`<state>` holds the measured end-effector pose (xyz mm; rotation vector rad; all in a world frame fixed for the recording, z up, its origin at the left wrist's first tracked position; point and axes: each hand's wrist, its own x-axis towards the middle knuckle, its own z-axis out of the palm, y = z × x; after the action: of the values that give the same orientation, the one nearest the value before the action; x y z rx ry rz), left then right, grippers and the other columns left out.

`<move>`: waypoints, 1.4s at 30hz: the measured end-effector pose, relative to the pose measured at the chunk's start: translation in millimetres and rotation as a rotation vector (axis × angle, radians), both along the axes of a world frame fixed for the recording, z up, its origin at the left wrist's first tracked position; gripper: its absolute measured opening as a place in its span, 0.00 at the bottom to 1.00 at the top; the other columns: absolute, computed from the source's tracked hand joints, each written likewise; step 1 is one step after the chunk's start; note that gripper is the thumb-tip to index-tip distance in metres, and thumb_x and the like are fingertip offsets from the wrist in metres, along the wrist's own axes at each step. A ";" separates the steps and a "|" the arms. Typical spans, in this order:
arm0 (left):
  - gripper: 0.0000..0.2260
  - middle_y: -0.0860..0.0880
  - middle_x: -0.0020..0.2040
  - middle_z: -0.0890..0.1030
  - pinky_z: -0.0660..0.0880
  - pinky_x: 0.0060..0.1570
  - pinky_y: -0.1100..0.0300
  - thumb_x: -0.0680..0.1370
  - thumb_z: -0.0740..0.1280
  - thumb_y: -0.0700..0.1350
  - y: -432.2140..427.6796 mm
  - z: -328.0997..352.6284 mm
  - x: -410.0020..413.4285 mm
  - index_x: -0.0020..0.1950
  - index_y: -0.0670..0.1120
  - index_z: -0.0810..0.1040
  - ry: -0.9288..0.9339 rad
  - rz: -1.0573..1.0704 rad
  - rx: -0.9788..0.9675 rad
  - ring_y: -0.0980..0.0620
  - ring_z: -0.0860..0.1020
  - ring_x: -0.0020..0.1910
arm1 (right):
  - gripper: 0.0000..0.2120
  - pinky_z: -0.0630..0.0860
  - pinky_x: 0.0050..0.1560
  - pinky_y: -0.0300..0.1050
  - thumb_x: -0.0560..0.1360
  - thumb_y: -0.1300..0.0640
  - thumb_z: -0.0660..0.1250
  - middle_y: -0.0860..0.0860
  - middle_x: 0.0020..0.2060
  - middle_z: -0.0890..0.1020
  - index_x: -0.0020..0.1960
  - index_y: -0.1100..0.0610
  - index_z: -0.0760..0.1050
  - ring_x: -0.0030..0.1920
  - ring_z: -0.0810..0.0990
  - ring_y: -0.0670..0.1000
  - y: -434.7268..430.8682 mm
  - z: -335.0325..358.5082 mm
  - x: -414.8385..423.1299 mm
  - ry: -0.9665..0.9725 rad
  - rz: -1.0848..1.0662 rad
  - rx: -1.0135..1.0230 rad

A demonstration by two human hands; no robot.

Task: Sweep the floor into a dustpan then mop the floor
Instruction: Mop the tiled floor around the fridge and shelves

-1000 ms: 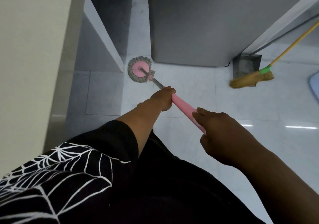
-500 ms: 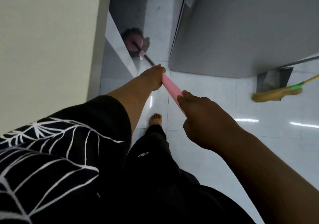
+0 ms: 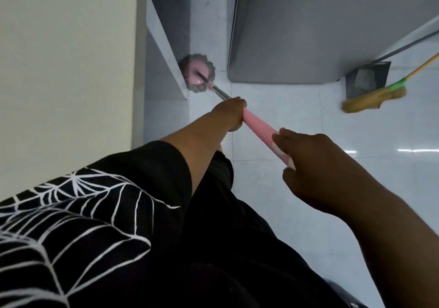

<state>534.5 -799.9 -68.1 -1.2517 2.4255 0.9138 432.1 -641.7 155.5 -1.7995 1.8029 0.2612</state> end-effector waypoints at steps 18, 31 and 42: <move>0.20 0.44 0.67 0.72 0.73 0.61 0.50 0.76 0.64 0.35 -176.7 -14.1 -1.1 0.68 0.43 0.70 0.013 0.080 0.016 0.42 0.75 0.62 | 0.21 0.64 0.39 0.34 0.74 0.59 0.62 0.50 0.60 0.75 0.67 0.53 0.68 0.38 0.71 0.48 -174.6 -24.3 4.1 0.029 0.032 -0.044; 0.27 0.42 0.73 0.66 0.69 0.68 0.47 0.76 0.66 0.33 -347.6 -47.3 -7.1 0.74 0.43 0.64 -0.142 0.109 -0.032 0.39 0.70 0.69 | 0.25 0.75 0.48 0.43 0.73 0.58 0.68 0.56 0.62 0.74 0.69 0.58 0.67 0.45 0.77 0.53 -330.9 -90.9 0.1 -0.010 0.036 -0.092; 0.24 0.43 0.72 0.68 0.70 0.66 0.50 0.76 0.66 0.36 -201.8 -25.4 -8.2 0.71 0.42 0.67 -0.040 0.038 0.008 0.41 0.73 0.67 | 0.23 0.69 0.40 0.35 0.74 0.61 0.63 0.54 0.63 0.72 0.68 0.55 0.66 0.39 0.73 0.50 -189.1 -46.3 5.9 0.002 0.006 -0.021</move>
<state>526.3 -1001.7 -93.5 -1.3054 2.3723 0.8990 438.0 -830.8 109.2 -1.8200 1.8079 0.2473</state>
